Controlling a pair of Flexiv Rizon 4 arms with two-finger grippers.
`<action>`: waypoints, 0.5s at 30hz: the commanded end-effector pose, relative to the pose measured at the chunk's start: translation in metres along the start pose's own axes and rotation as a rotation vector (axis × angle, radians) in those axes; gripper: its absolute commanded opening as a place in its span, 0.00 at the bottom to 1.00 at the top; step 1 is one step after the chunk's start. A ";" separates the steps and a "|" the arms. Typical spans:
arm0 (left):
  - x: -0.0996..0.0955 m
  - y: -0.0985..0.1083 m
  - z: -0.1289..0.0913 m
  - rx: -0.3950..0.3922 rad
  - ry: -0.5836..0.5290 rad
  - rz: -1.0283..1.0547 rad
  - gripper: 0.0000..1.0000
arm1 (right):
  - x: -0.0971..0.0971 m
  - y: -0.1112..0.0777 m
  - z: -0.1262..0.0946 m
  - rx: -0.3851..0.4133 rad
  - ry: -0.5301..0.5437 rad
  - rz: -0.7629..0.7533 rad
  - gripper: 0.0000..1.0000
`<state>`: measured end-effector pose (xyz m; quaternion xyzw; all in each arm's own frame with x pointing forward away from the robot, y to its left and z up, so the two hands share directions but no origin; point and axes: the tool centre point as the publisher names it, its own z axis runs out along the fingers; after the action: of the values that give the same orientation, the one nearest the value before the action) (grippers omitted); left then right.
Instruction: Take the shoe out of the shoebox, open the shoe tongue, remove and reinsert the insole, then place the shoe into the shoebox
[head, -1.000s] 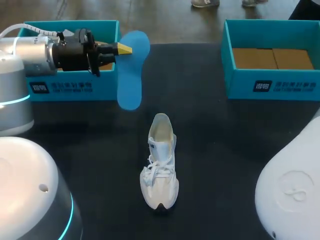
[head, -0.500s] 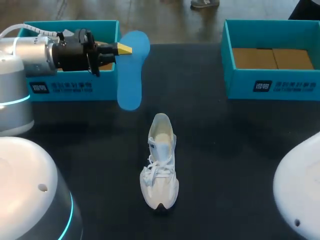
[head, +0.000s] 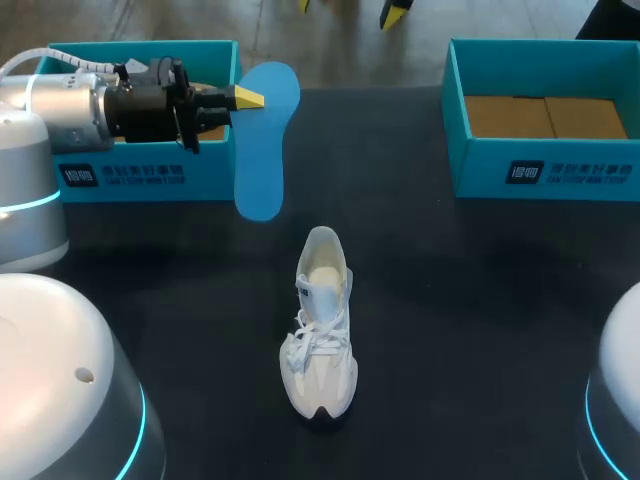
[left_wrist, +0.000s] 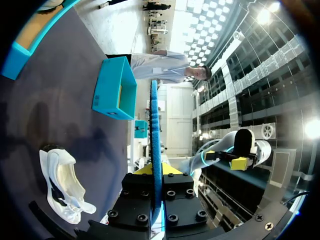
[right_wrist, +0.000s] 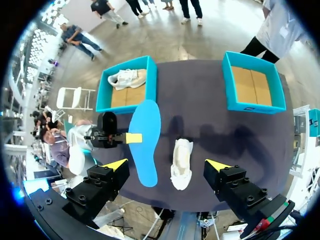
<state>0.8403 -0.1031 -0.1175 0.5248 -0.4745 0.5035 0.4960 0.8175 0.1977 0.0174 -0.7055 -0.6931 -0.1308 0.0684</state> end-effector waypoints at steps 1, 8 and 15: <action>0.001 0.000 0.000 0.001 -0.004 0.000 0.00 | -0.006 -0.005 0.009 -0.022 0.524 -0.003 1.00; 0.001 0.000 0.000 0.001 -0.004 0.000 0.00 | -0.011 -0.008 0.021 -0.048 0.637 -0.005 1.00; 0.001 0.000 0.000 0.001 -0.004 0.000 0.00 | -0.017 -0.012 0.034 -0.070 0.772 -0.003 1.00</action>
<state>0.8402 -0.1029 -0.1174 0.5248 -0.4744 0.5036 0.4959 0.8127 0.1949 -0.0130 -0.6835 -0.6696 -0.2493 0.1497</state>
